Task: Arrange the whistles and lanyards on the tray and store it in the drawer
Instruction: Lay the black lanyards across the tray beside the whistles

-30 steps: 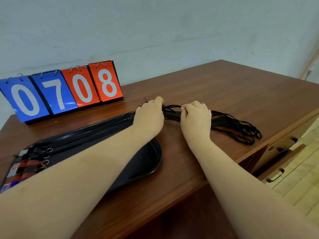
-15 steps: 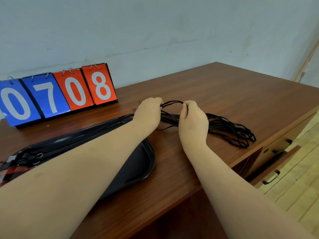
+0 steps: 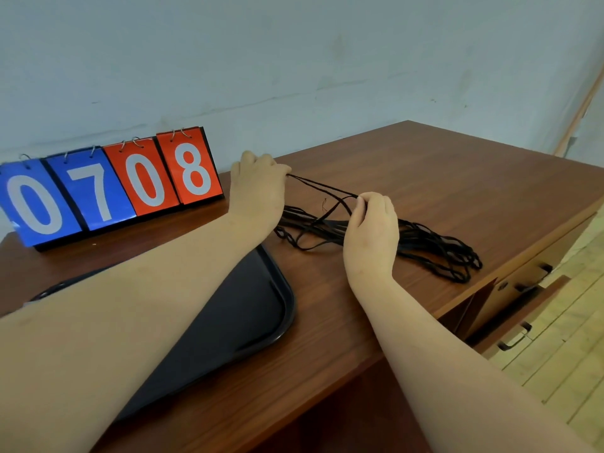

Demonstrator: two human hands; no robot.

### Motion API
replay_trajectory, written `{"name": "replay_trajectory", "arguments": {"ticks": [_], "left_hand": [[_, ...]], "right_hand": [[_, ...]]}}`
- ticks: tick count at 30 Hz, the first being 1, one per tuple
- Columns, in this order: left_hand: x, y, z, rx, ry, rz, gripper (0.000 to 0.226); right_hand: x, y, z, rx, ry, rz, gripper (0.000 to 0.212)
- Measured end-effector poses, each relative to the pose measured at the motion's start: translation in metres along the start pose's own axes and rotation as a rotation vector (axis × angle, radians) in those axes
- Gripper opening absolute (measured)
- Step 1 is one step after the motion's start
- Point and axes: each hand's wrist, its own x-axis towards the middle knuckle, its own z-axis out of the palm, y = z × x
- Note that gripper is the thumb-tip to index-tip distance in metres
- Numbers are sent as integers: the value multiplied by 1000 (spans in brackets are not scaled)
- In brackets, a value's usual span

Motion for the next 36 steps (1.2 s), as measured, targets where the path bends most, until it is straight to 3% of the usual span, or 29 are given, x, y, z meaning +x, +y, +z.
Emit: {"name": "replay_trajectory", "arguments": {"ticks": [6, 10, 13, 17, 22, 26, 30, 33, 36], "left_hand": [[4, -3, -25, -29, 47, -7, 38], [8, -6, -38, -196, 82, -49, 28], [7, -12, -39, -262, 28, -65, 14], [0, -14, -43, -344, -52, -89, 12], [-7, 3, -62, -533, -207, 143, 17], [-5, 19, -70, -517, -191, 266, 20], [2, 16, -70, -460, -155, 223, 23], [-2, 10, -68, -508, -184, 176, 23], [-6, 4, -67, -559, -209, 127, 18]], "right_hand": [[-3, -4, -3, -89, -17, -83, 25], [-4, -5, -1, -162, 3, -222, 23], [-4, -5, 0, -160, 29, -264, 21], [-7, -4, 1, -125, 62, -269, 33], [-8, -9, -1, -110, -49, -398, 40], [-8, -9, -2, -49, -110, -470, 29], [-11, -13, -7, 13, -90, -500, 42], [-14, -16, -1, -96, -102, -612, 34], [-14, -14, 2, -104, -22, -573, 22]]}}
